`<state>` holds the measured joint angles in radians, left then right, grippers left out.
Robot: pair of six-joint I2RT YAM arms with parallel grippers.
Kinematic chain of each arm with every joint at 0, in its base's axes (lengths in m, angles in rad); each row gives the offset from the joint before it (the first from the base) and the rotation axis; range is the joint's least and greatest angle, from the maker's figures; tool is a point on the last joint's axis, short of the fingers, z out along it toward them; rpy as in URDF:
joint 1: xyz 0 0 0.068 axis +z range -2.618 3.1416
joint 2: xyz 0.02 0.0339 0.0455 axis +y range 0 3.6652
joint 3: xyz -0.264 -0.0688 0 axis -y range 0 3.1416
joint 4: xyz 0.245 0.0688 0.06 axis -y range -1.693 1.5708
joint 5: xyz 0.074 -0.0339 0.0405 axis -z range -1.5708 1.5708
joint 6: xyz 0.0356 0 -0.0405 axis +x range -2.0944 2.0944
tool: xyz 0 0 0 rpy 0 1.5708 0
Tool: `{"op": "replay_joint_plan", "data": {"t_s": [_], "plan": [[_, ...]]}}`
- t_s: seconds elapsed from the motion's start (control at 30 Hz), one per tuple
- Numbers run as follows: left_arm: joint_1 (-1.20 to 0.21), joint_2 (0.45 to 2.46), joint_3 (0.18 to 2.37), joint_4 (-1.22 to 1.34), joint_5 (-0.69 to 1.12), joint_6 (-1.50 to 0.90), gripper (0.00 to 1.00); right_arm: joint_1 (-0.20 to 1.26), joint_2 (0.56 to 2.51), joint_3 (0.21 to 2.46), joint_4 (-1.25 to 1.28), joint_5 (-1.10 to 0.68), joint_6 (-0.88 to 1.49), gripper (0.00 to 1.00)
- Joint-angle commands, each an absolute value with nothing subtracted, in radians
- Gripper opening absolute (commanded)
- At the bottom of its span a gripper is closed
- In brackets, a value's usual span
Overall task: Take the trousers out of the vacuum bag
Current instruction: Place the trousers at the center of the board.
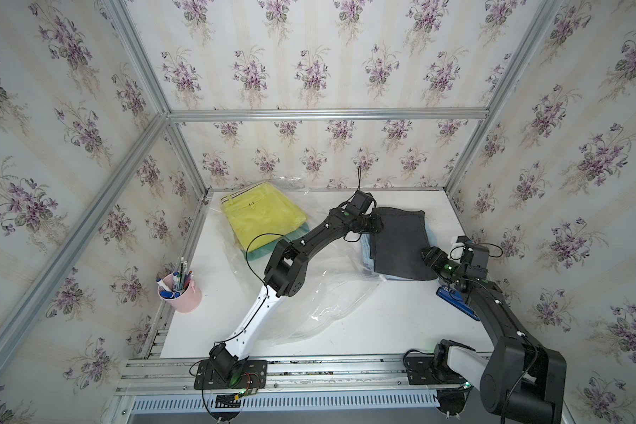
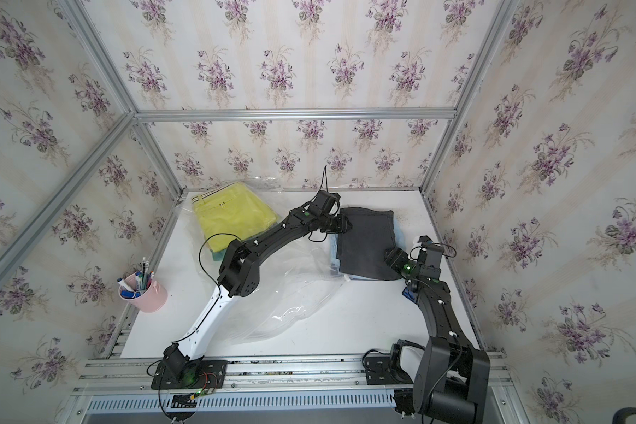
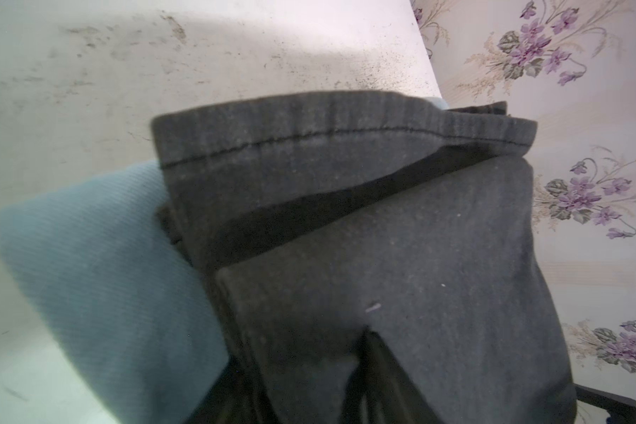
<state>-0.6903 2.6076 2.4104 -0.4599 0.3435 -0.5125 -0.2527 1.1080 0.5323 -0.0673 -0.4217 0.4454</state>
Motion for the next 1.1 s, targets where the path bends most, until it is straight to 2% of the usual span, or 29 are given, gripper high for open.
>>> {"op": "replay_joint_plan", "data": {"t_s": [0.0,0.27,0.3,0.33,0.37,0.4,0.53,0.63,0.73,0.9,1.07], "plan": [[-0.690,2.581,2.389,-0.436,0.343,-0.525,0.25,-0.250,1.112,0.530,-0.074,-0.372,0.449,0.75],[-0.696,2.349,2.059,-0.354,0.244,-0.520,0.12,-0.249,1.163,0.529,-0.086,-0.273,0.465,0.75],[-0.695,2.330,2.029,-0.340,0.236,-0.516,0.15,-0.250,1.164,0.529,-0.083,-0.267,0.466,0.75],[-0.694,2.330,2.020,-0.340,0.231,-0.510,0.26,-0.249,1.162,0.530,-0.082,-0.263,0.472,0.75],[-0.691,2.342,2.034,-0.351,0.236,-0.508,0.41,-0.249,1.158,0.533,-0.085,-0.261,0.477,0.75],[-0.690,2.367,2.070,-0.373,0.254,-0.506,0.51,-0.250,1.150,0.538,-0.087,-0.263,0.481,0.75],[-0.690,2.485,2.235,-0.442,0.309,-0.513,0.81,-0.250,1.079,0.573,-0.115,-0.247,0.490,0.76],[-0.690,2.499,2.280,-0.448,0.312,-0.520,0.99,-0.250,1.006,0.606,-0.167,-0.198,0.476,0.77],[-0.690,2.446,2.260,-0.462,0.295,-0.502,1.00,-0.250,0.946,0.623,-0.168,-0.249,0.458,0.76],[-0.689,2.255,2.090,-0.474,0.251,-0.442,1.00,-0.214,0.944,0.628,-0.116,-0.497,0.470,0.68],[-0.690,2.019,1.887,-0.539,0.211,-0.357,1.00,-0.034,0.999,0.661,-0.156,-0.466,0.423,0.69]]}}
